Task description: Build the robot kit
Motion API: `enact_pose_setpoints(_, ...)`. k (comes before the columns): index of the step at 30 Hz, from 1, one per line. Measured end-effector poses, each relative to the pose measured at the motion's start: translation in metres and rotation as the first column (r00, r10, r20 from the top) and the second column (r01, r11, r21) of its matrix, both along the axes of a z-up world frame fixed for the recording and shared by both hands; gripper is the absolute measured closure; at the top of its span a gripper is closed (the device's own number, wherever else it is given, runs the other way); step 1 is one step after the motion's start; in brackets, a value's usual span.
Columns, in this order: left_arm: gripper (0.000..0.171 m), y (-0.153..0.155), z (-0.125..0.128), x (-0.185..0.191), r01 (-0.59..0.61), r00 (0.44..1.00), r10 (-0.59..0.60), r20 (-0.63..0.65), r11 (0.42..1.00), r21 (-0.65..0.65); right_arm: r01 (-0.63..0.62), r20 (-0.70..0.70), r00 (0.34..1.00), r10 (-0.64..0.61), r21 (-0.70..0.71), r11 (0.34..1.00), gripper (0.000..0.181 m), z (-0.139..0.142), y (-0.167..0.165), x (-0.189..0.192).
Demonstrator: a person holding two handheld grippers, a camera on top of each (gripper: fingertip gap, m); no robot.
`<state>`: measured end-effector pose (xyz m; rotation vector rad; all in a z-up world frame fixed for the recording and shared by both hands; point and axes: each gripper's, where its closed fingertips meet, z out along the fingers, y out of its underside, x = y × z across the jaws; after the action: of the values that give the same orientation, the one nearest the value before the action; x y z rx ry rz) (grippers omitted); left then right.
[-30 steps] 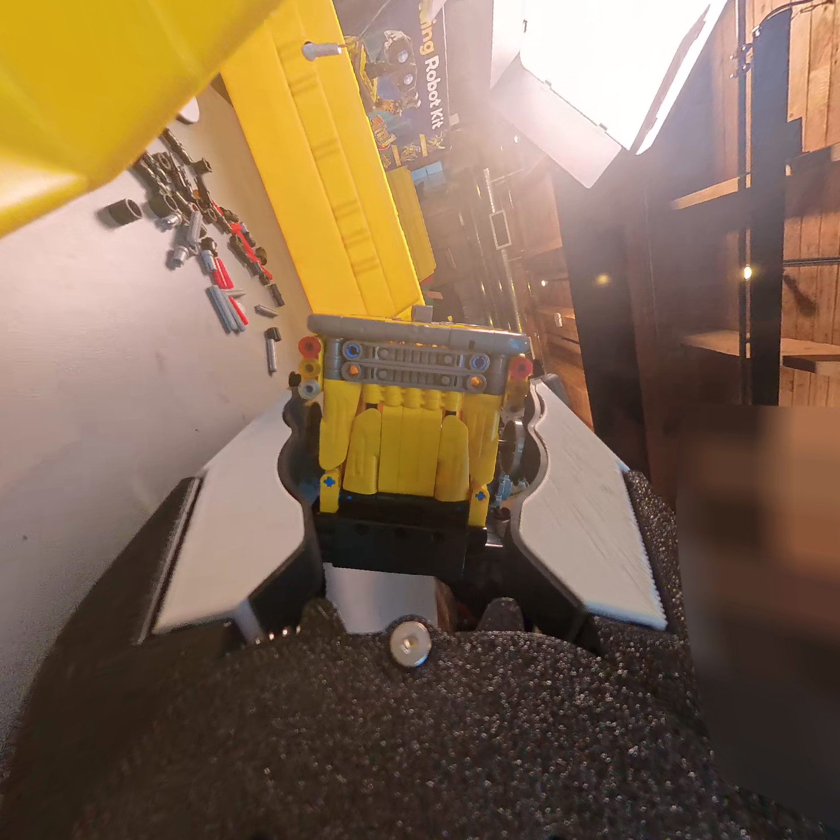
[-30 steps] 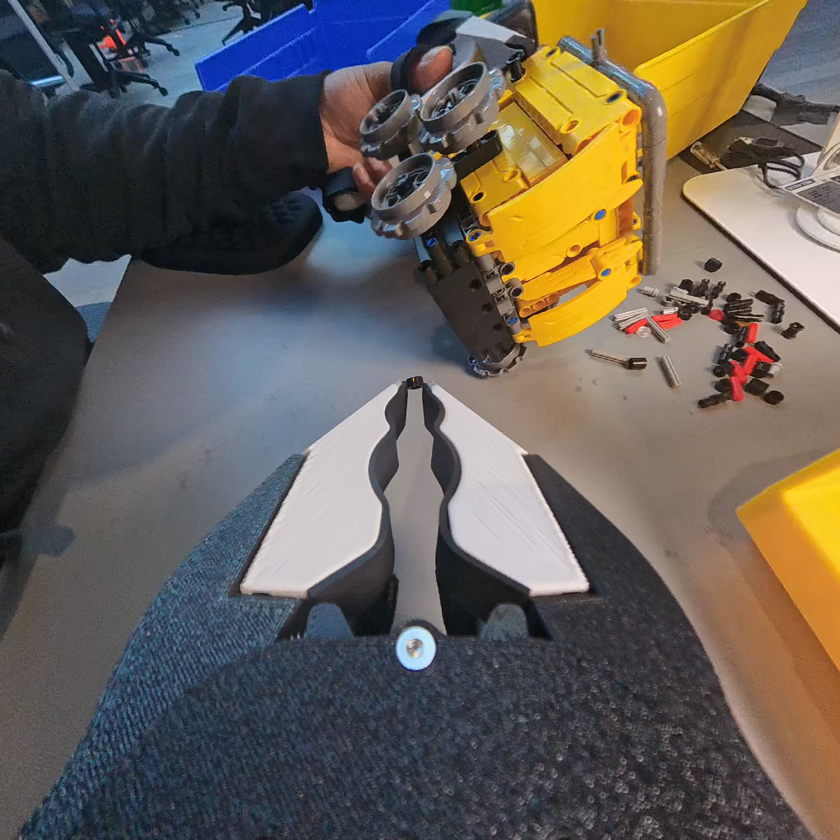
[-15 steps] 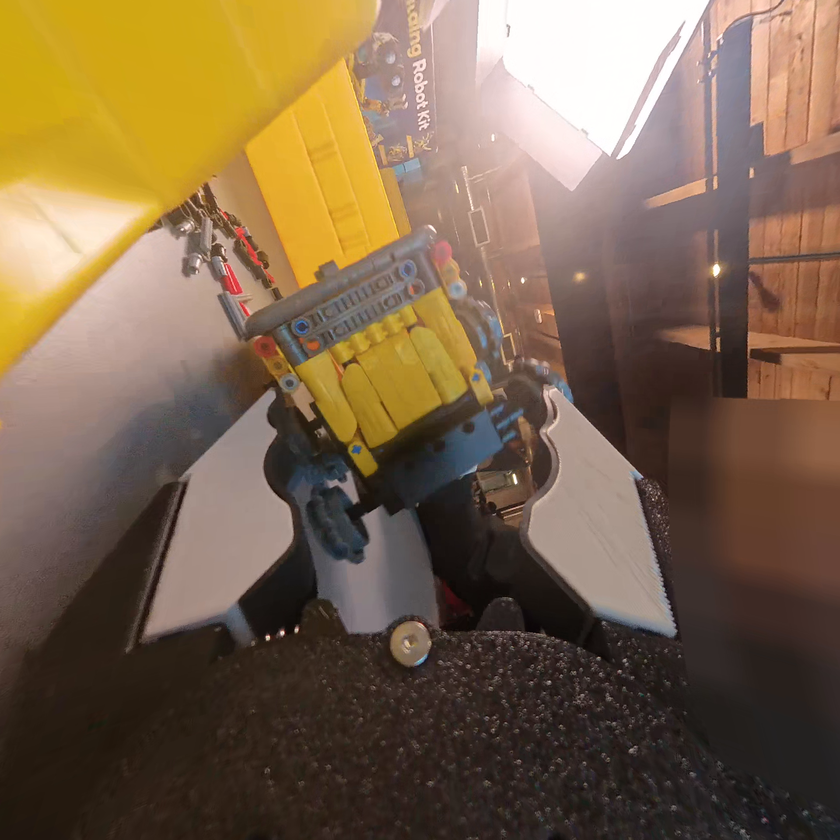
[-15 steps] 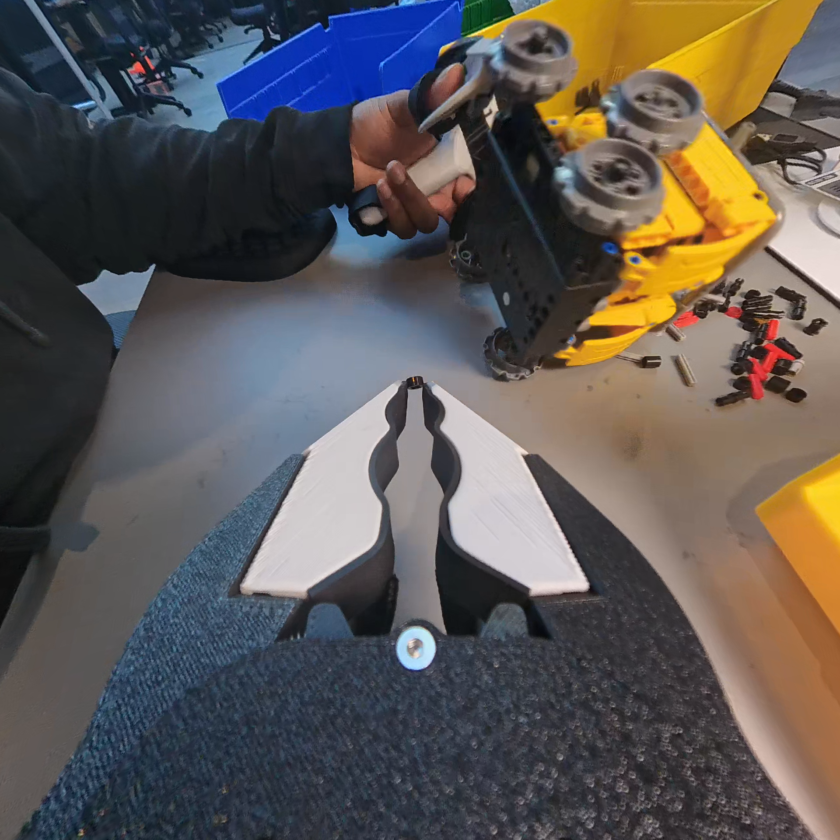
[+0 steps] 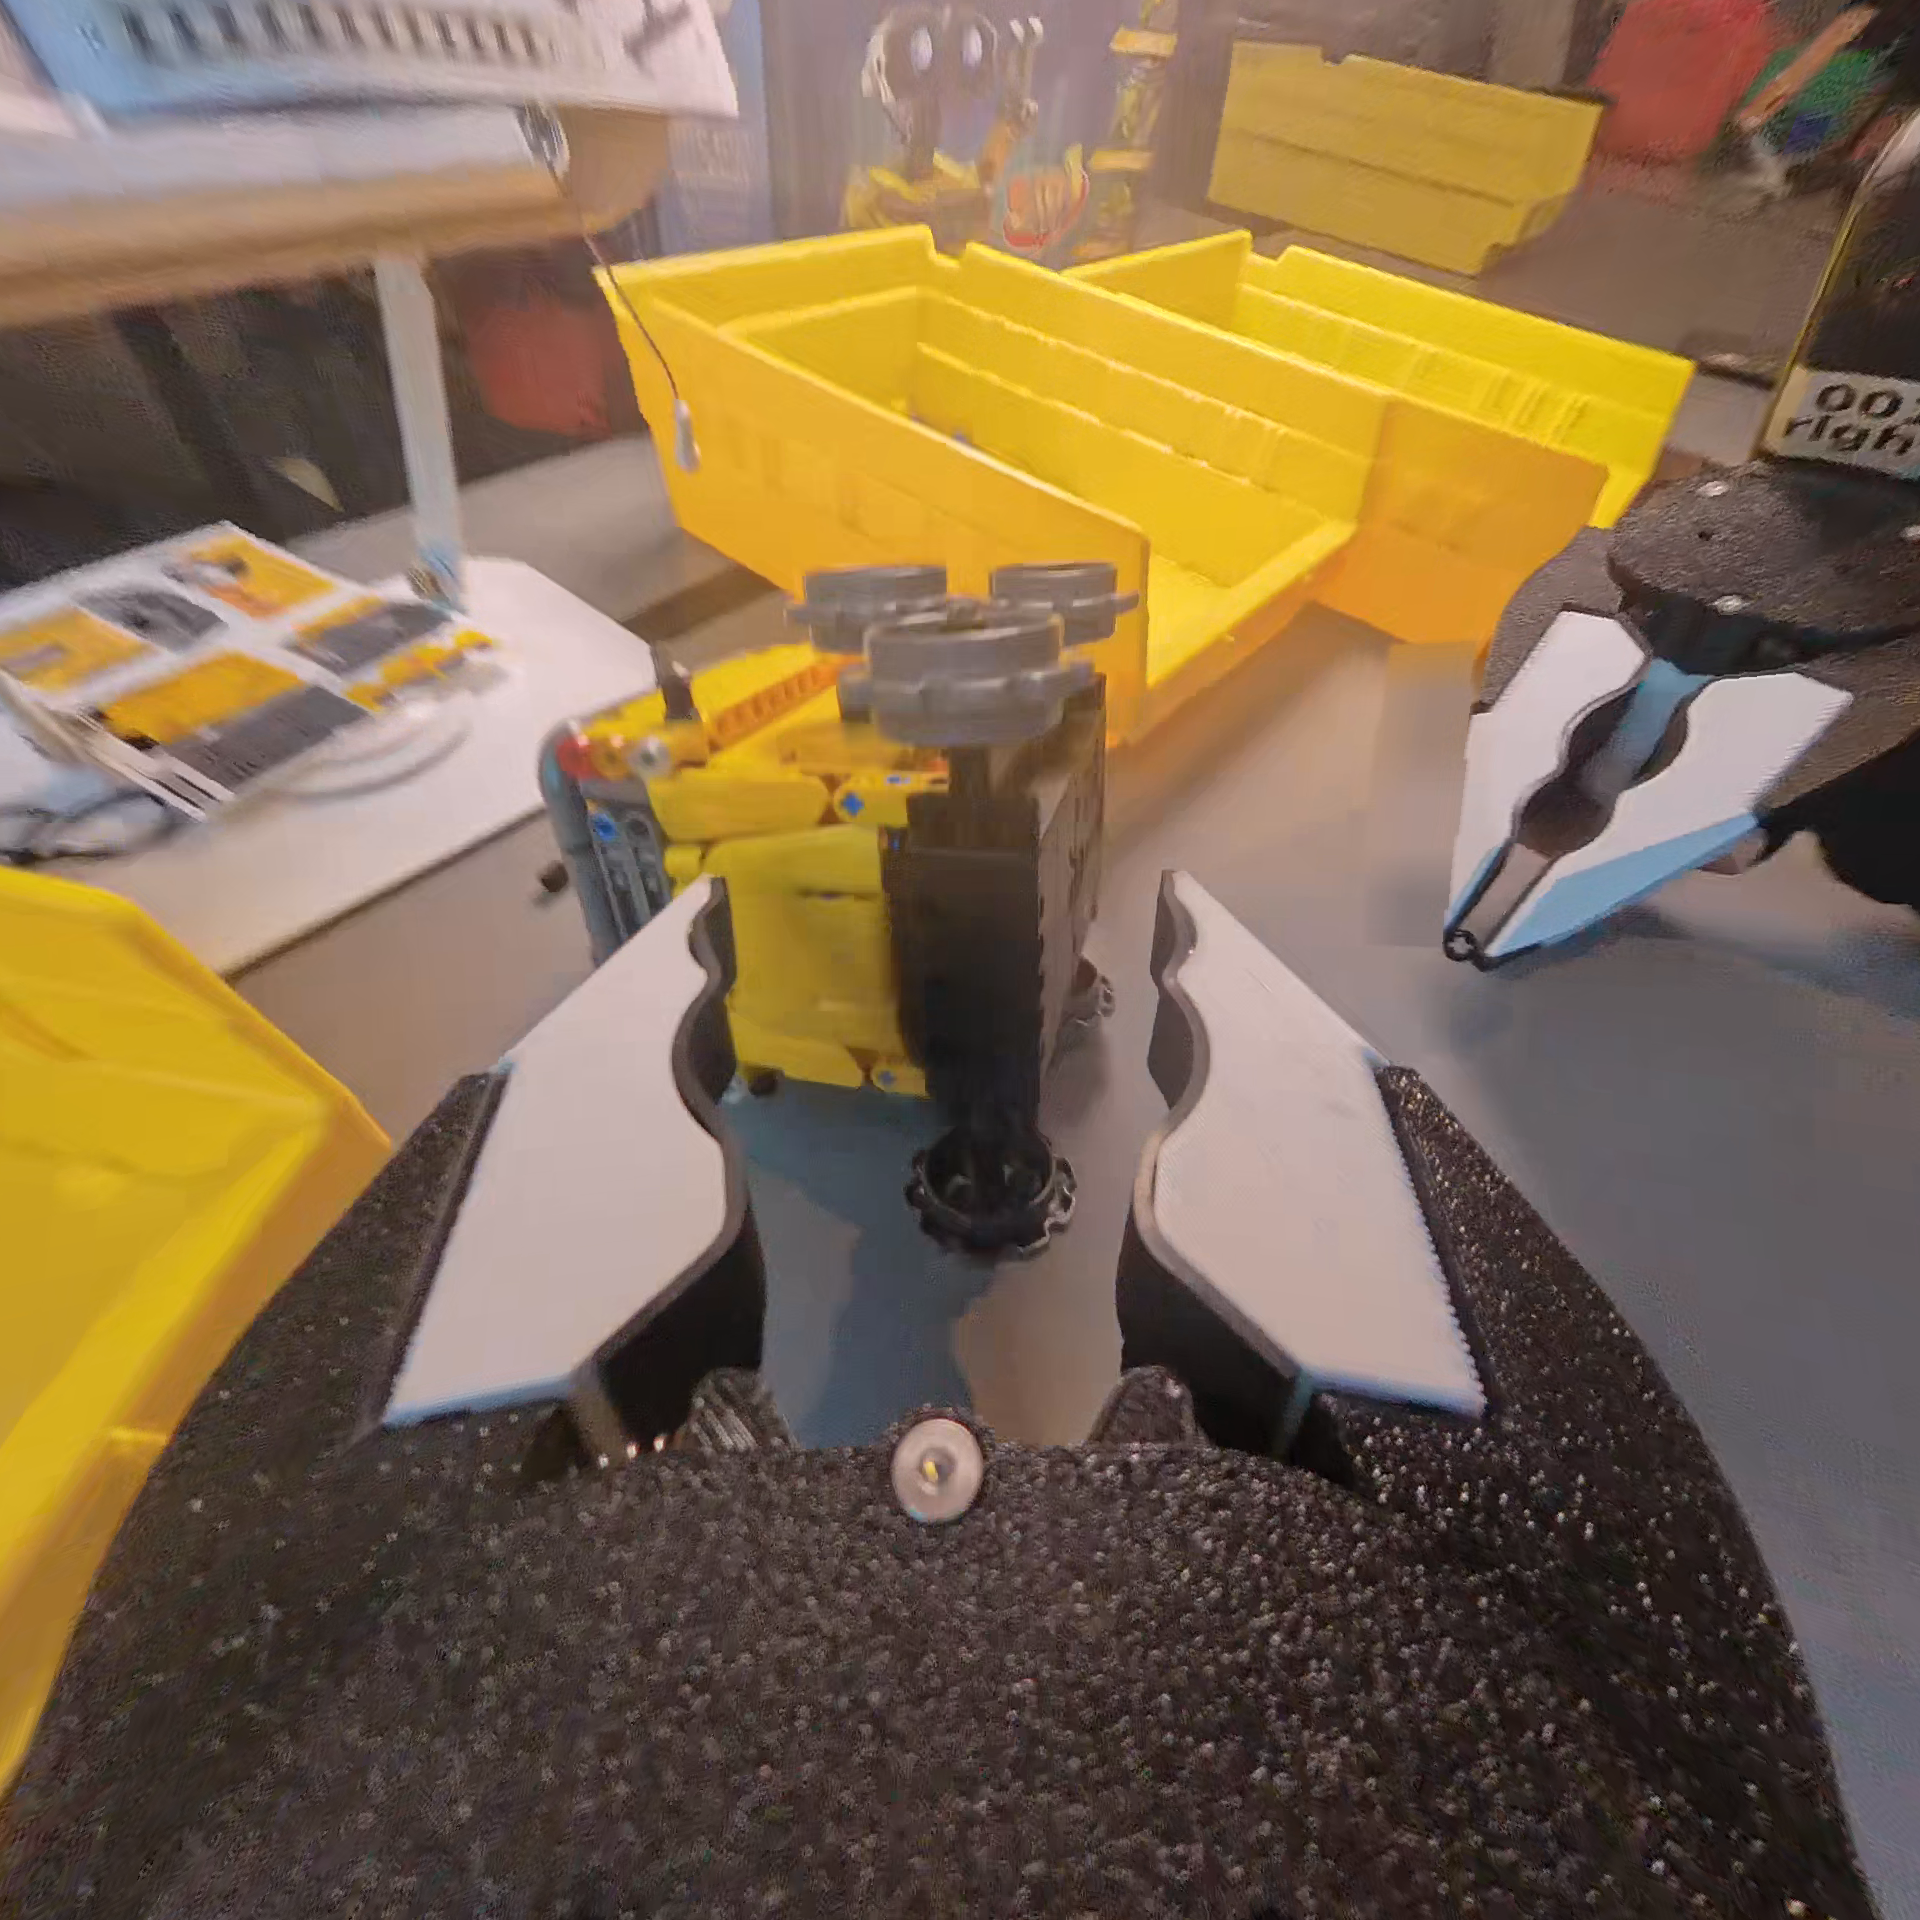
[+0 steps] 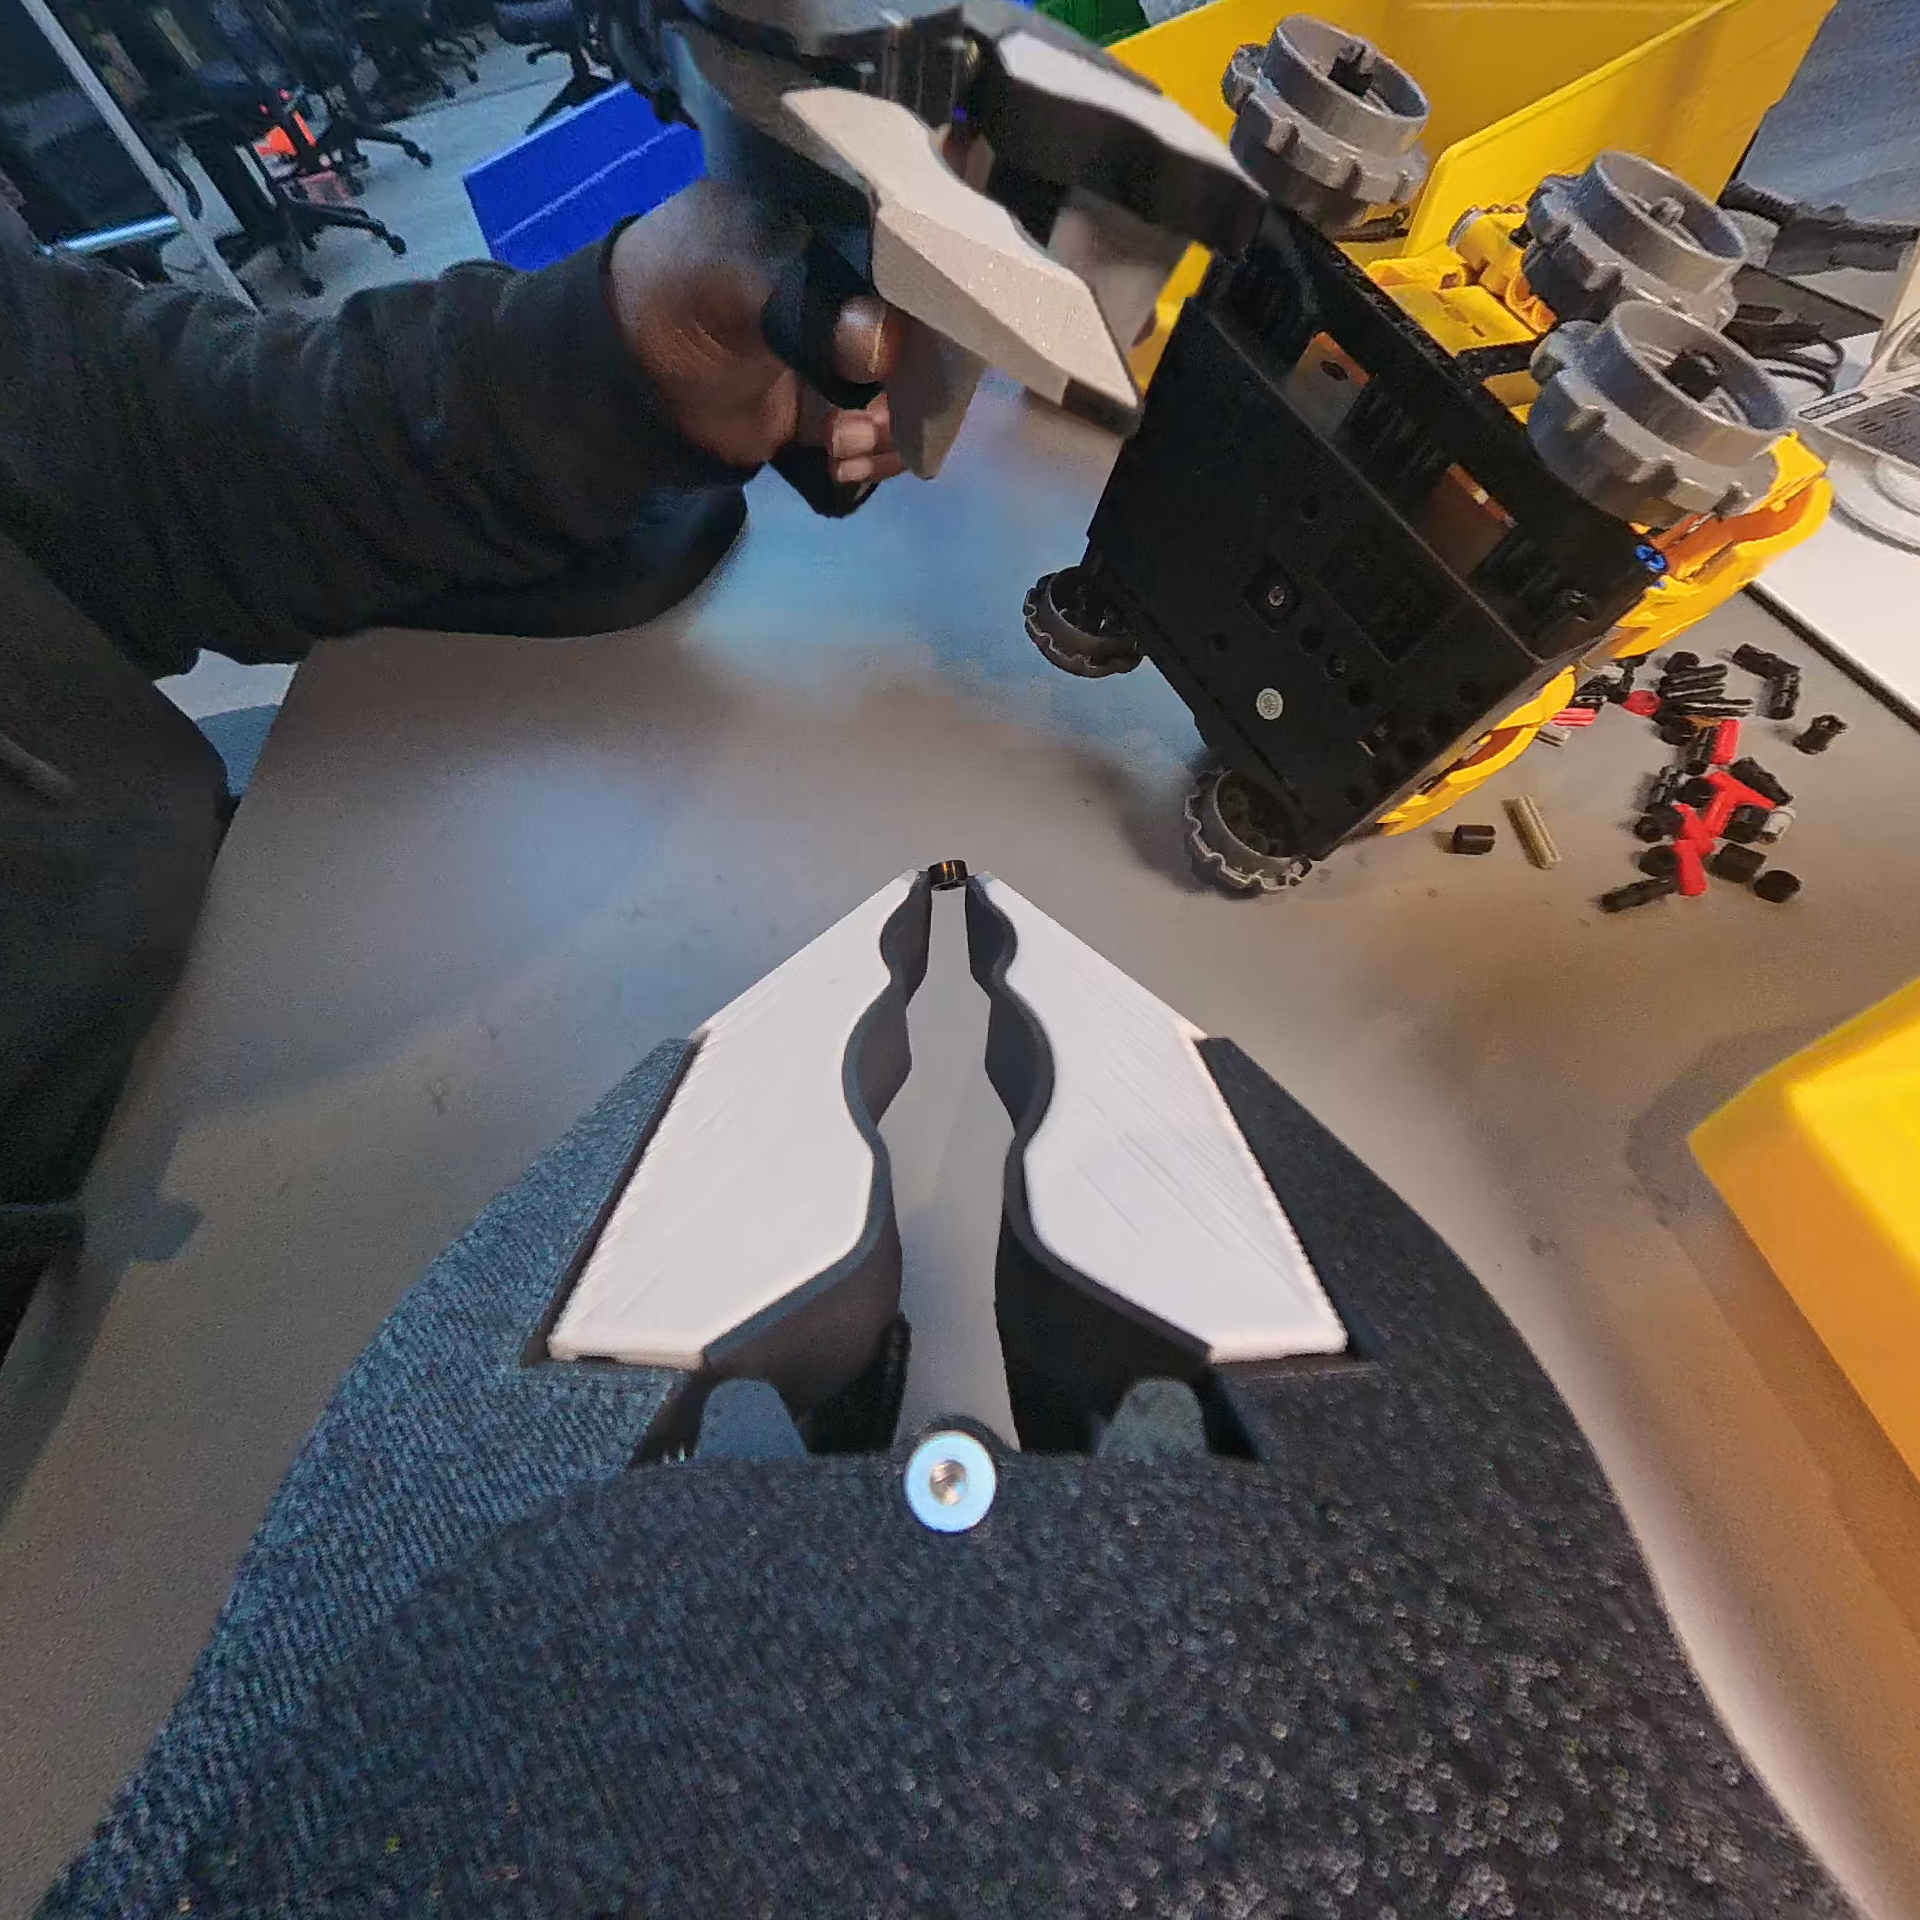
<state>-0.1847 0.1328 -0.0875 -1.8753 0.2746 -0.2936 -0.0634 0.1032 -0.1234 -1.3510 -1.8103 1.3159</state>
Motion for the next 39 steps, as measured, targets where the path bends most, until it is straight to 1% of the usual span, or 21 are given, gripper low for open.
enact_pose_setpoints(1, 0.093, 0.002, 0.01, 0.0, -0.022, 0.997, 0.026, -0.067, 0.998, 0.057, 0.001, -0.001, 1.0, -0.001, 0.003, 1.0, 0.175, 0.0, 0.0, 0.0)
enact_pose_setpoints(2, 0.094, 0.005, 0.018, 0.001, -0.026, 0.994, 0.036, -0.108, 0.995, 0.099, 0.001, -0.002, 1.0, -0.001, 0.001, 1.0, 0.175, 0.001, 0.0, 0.0)
enact_pose_setpoints(3, 0.095, 0.008, 0.022, 0.003, -0.01, 0.992, 0.025, -0.126, 0.994, 0.113, -0.002, -0.003, 1.0, 0.002, -0.003, 1.0, 0.175, 0.001, 0.0, 0.0)
enact_pose_setpoints(5, 0.098, 0.015, 0.021, 0.01, 0.041, 0.992, -0.032, -0.123, 0.996, 0.073, -0.005, 0.001, 1.0, 0.005, -0.002, 1.0, 0.175, 0.0, -0.001, 0.0)
enact_pose_setpoints(6, 0.107, 0.017, 0.019, 0.012, 0.059, 0.991, -0.053, -0.122, 0.997, 0.049, -0.007, 0.002, 1.0, 0.007, 0.001, 1.0, 0.175, 0.0, -0.002, 0.0)
enact_pose_setpoints(8, 0.127, 0.022, 0.015, 0.007, 0.036, 0.991, -0.033, -0.129, 0.999, 0.021, -0.009, 0.001, 1.0, 0.009, 0.007, 1.0, 0.175, 0.0, -0.003, 0.0)
enact_pose_setpoints(9, 0.133, 0.022, 0.015, 0.007, 0.04, 0.993, -0.038, -0.115, 0.999, 0.018, -0.009, 0.0, 1.0, 0.009, 0.009, 1.0, 0.175, 0.001, -0.003, 0.001)
enact_pose_setpoints(11, 0.133, 0.022, 0.016, 0.01, 0.057, 0.996, -0.056, -0.075, 0.998, 0.016, -0.008, -0.004, 1.0, 0.008, 0.01, 1.0, 0.175, 0.002, -0.002, 0.001)
enact_pose_setpoints(14, 0.134, 0.022, 0.018, 0.012, 0.082, 0.996, -0.08, -0.032, 0.996, 0.047, -0.006, -0.005, 1.0, 0.006, 0.008, 1.0, 0.175, 0.002, -0.002, 0.001)
enact_pose_setpoints(17, 0.134, 0.024, 0.025, 0.012, 0.098, 0.995, -0.096, -0.024, 0.991, 0.094, -0.008, -0.008, 1.0, 0.008, 0.013, 1.0, 0.175, 0.003, -0.002, 0.001)
enact_pose_setpoints(20, 0.135, 0.025, 0.036, 0.015, 0.134, 0.991, -0.134, -0.005, 0.983, 0.128, -0.005, -0.015, 1.0, 0.005, 0.017, 1.0, 0.175, 0.006, -0.001, 0.002)
enact_pose_setpoints(24, 0.135, 0.022, 0.058, 0.017, 0.164, 0.986, -0.162, -0.027, 0.968, 0.189, 0.002, -0.02, 1.0, -0.002, 0.016, 1.0, 0.175, 0.008, 0.001, 0.003)
enact_pose_setpoints(26, 0.135, 0.014, 0.077, 0.023, 0.19, 0.982, -0.189, -0.027, 0.952, 0.24, 0.004, -0.021, 1.0, -0.003, 0.019, 1.0, 0.175, 0.008, 0.001, 0.004)
enact_pose_setpoints(28, 0.135, 0.0, 0.094, 0.034, 0.234, 0.971, -0.24, -0.019, 0.923, 0.304, 0.007, -0.023, 1.0, -0.006, 0.023, 1.0, 0.175, 0.009, 0.002, 0.004)
enact_pose_setpoints(30, 0.135, -0.02, 0.101, 0.05, 0.288, 0.954, -0.3, -0.024, 0.89, 0.353, 0.013, -0.022, 1.0, -0.013, 0.031, 0.999, 0.175, 0.01, 0.005, 0.006)
enact_pose_setpoints(32, 0.135, -0.038, 0.096, 0.065, 0.326, 0.939, -0.344, -0.019, 0.871, 0.368, 0.015, -0.023, 1.0, -0.014, 0.028, 0.999, 0.175, 0.012, 0.009, 0.009)
enact_pose_setpoints(34, 0.134, -0.054, 0.086, 0.076, 0.347, 0.929, -0.371, -0.003, 0.864, 0.365, 0.024, -0.028, 0.999, -0.023, 0.028, 0.999, 0.175, 0.014, 0.014, 0.013)
enact_pose_setpoints(39, 0.134, -0.088, 0.06, 0.099, 0.362, 0.927, -0.375, -0.034, 0.865, 0.348, 0.033, -0.066, 0.997, -0.031, 0.03, 0.999, 0.175, 0.026, 0.026, 0.024)
